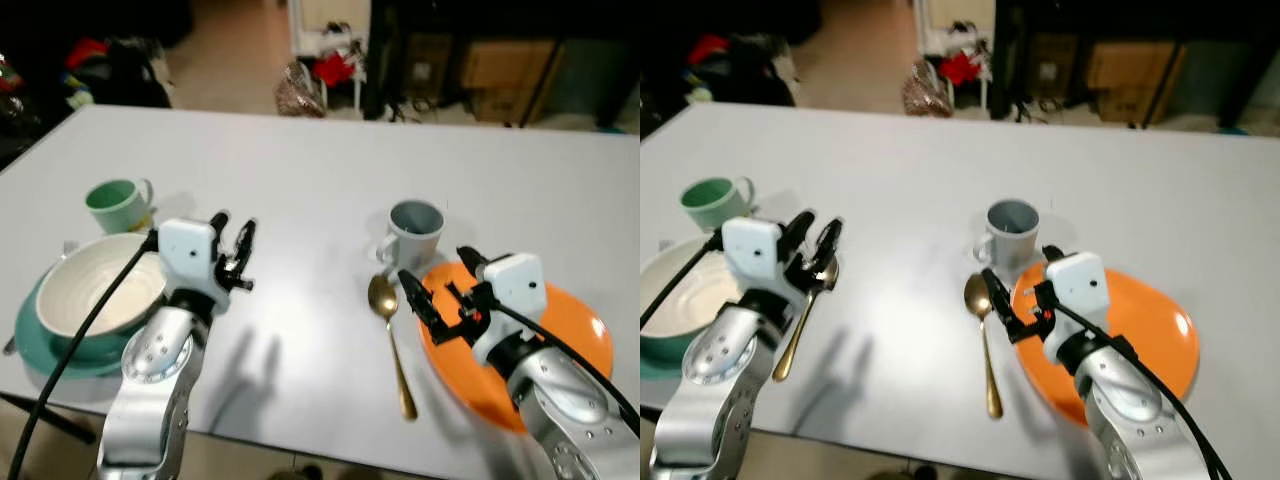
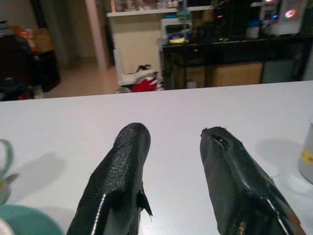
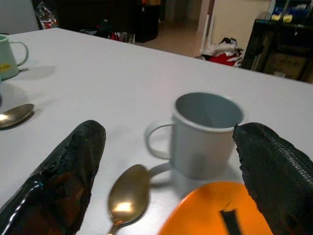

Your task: Setting the table

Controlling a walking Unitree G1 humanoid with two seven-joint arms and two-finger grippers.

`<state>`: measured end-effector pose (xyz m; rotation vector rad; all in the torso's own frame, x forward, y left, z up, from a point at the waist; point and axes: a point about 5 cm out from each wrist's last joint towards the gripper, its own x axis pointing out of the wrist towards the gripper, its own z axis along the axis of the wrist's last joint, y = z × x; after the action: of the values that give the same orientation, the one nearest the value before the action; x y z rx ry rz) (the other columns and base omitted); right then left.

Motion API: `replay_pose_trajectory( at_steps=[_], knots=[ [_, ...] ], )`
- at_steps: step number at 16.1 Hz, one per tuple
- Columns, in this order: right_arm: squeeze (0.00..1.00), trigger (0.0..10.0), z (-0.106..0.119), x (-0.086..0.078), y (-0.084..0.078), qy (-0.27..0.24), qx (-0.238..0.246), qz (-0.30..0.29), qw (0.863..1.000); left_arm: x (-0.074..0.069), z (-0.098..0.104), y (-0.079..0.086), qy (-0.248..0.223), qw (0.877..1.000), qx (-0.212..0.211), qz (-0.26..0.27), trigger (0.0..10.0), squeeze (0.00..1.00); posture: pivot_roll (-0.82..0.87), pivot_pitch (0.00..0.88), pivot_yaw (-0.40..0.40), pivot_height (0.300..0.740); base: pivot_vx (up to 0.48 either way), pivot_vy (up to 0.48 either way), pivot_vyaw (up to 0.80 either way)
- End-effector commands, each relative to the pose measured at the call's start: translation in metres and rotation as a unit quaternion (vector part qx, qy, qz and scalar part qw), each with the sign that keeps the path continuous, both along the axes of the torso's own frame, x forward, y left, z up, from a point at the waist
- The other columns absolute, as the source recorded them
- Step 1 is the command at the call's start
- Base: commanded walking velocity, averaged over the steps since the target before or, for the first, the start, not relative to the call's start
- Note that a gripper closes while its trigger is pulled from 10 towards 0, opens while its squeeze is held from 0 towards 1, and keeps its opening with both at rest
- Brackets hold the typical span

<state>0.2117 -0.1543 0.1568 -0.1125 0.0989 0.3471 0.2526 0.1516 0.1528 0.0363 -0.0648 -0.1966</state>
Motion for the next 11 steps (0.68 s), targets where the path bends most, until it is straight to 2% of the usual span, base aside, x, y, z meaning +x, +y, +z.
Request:
replay_pose_trajectory(
  at_steps=[1, 4, 6, 11],
  knots=[
    [0.0, 10.0, 0.001, 0.005, 0.001, -0.005, -0.001, -0.005, 1.0, -0.005, 0.001, -0.002, 0.004, 1.0, 0.02, 0.004, 10.0, 0.0, 0.02, 0.0, 0.049, 0.74, 0.0, 0.0, 0.8],
    [0.0, 10.0, -0.004, 0.007, 0.001, 0.002, 0.0, 0.001, 1.0, -0.013, -0.01, 0.001, 0.024, 0.999, 0.021, 0.022, 10.0, 0.0, 0.05, 0.0, 0.021, 0.74, 0.0, 0.0, 0.8],
    [0.0, 10.0, -0.005, 0.006, 0.002, 0.003, -0.002, 0.008, 1.0, -0.019, -0.014, 0.003, 0.033, 0.998, 0.039, 0.019, 10.0, 0.0, 0.05, 0.0, 0.011, 0.74, 0.0, 0.0, 0.8],
    [0.0, 10.0, -0.009, 0.005, -0.001, 0.01, 0.01, -0.015, 1.0, -0.019, -0.011, -0.005, 0.029, 0.999, 0.037, 0.004, 10.0, 0.0, 0.04, 0.0, 0.024, 0.74, 0.0, 0.0, 0.8]
  ],
)
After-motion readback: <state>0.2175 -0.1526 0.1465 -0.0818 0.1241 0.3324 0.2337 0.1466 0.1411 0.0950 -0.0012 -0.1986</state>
